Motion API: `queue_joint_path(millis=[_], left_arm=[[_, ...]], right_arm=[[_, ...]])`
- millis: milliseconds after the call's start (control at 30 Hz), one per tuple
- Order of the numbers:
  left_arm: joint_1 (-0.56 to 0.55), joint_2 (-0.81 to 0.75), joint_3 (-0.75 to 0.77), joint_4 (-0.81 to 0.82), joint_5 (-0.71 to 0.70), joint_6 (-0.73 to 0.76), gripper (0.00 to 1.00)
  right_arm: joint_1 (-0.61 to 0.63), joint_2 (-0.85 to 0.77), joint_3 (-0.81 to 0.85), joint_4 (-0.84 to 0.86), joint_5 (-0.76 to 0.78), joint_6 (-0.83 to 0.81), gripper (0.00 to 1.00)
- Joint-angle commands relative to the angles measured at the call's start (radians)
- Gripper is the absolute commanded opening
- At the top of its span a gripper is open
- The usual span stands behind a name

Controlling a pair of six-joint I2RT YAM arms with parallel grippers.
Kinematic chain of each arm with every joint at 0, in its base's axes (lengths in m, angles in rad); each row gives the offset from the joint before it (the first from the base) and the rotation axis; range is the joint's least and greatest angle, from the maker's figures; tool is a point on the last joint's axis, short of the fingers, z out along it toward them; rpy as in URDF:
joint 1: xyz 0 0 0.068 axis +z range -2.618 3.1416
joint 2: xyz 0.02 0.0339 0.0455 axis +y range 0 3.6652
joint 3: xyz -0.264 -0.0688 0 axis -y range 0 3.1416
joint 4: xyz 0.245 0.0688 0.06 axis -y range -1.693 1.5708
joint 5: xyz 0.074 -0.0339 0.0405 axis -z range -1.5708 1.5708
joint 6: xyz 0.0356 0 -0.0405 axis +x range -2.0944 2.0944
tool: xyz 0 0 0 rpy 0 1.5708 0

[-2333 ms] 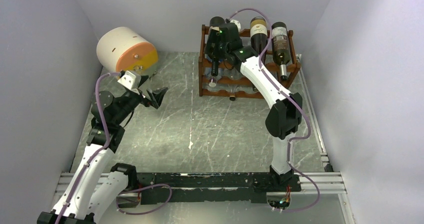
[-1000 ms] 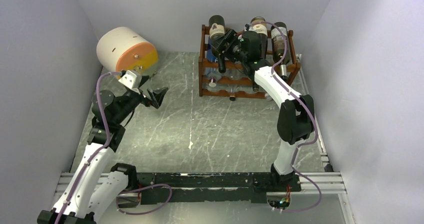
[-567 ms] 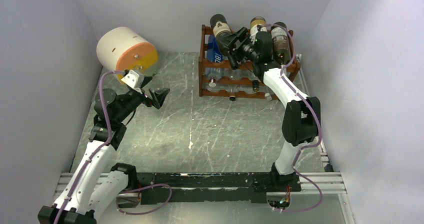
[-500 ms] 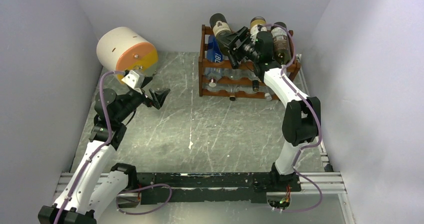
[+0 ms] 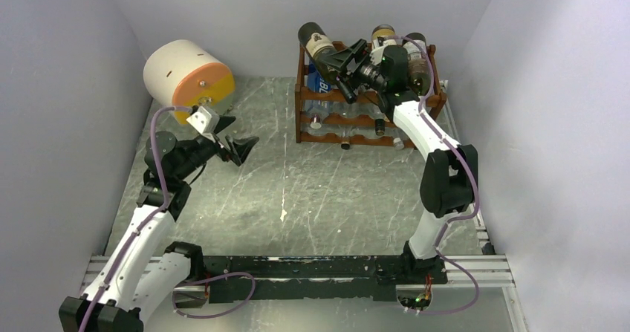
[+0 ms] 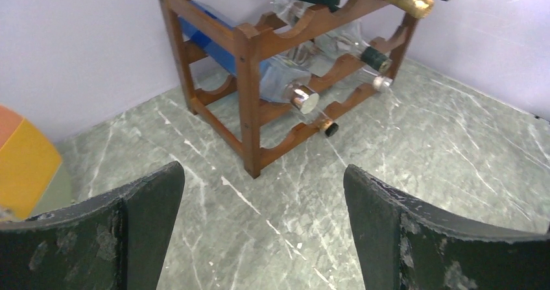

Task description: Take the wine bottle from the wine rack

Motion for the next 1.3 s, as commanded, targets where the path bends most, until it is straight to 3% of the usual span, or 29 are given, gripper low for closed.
queue_joint_path(millis=[0, 267, 400, 633, 800, 1000, 1267], left_arm=[[-0.026, -0.032, -0.044, 0.116, 0.118, 0.006, 0.97], [-0.147, -0.054, -0.092, 0.142, 0.205, 0.107, 0.99], [-0.220, -0.038, -0.059, 0.080, 0.167, 0.143, 0.98], [-0.367, -0.054, 0.028, -0.138, 0.068, 0.266, 0.97], [-0.411, -0.073, 0.082, -0.285, 0.025, 0.385, 0.98], [-0.439, -0.013, 0.172, -0.406, -0.015, 0.549, 0.98], [-0.574, 0.129, 0.213, -0.464, -0.018, 0.708, 0.99]], right_arm=[[-0.009, -0.147, 0.001, 0.052, -0.126, -0.022, 0.00], [-0.010, -0.346, -0.160, -0.005, -0.274, -0.030, 0.00], [-0.008, -0.435, -0.276, 0.011, -0.333, 0.020, 0.00], [0.009, -0.567, -0.365, -0.219, -0.313, -0.098, 0.00], [0.043, -0.549, -0.360, -0.440, -0.339, -0.256, 0.00], [0.206, -0.469, -0.311, -0.687, -0.263, -0.471, 0.00], [0.335, -0.435, -0.368, -0.670, -0.258, -0.511, 0.00]])
